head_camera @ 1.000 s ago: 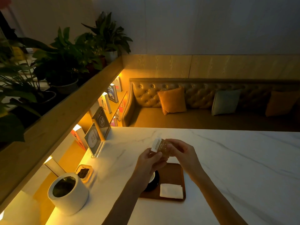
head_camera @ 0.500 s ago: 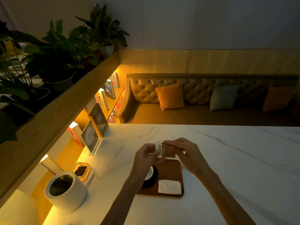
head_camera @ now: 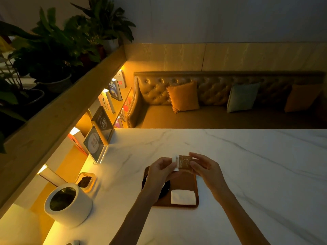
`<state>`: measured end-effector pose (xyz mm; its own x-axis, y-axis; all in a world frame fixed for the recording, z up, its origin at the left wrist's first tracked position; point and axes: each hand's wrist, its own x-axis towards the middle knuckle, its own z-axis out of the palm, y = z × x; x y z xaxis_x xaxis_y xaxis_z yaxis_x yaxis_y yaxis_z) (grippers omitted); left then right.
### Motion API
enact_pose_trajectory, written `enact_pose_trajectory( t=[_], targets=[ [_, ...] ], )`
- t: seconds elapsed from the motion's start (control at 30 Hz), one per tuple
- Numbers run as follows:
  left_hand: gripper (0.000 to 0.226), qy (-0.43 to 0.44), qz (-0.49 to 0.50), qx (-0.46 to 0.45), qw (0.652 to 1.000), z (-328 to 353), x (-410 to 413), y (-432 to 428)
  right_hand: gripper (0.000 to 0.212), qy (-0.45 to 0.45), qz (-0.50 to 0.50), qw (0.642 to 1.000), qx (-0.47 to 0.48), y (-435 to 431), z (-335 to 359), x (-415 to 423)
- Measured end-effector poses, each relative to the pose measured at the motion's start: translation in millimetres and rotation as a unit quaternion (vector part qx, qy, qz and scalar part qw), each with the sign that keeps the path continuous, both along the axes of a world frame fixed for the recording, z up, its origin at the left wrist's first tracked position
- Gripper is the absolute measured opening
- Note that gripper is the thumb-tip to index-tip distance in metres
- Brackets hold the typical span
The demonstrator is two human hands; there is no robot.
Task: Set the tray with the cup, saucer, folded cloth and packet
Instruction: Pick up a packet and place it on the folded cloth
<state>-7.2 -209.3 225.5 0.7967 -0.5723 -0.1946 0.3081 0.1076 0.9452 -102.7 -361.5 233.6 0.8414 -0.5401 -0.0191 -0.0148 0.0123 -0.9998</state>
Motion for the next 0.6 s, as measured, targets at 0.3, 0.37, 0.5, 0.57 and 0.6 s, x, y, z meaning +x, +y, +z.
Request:
enact_pose_trajectory(
  t=[0.3,0.37,0.5,0.57,0.6],
  targets=[
    [0.021,0.124,-0.054,0.082,0.987,-55,-8,6,0.019,0.104,-0.058,0.97,0.213,4,-70,-31],
    [0.018,0.142,-0.034,0.098,0.984,-71,-12,4,0.019,0.136,-0.069,0.961,0.232,4,-87,-33],
    [0.021,0.163,-0.006,0.149,0.975,-104,-9,-9,0.018,0.194,-0.091,0.953,0.215,-5,-117,-24],
    [0.02,0.176,0.005,0.166,0.97,-119,0,-21,0.016,0.218,-0.098,0.953,0.187,-15,-130,-12],
    [0.017,0.181,0.008,0.175,0.968,-126,6,-29,0.016,0.232,-0.106,0.952,0.171,-21,-138,-4]
  ],
)
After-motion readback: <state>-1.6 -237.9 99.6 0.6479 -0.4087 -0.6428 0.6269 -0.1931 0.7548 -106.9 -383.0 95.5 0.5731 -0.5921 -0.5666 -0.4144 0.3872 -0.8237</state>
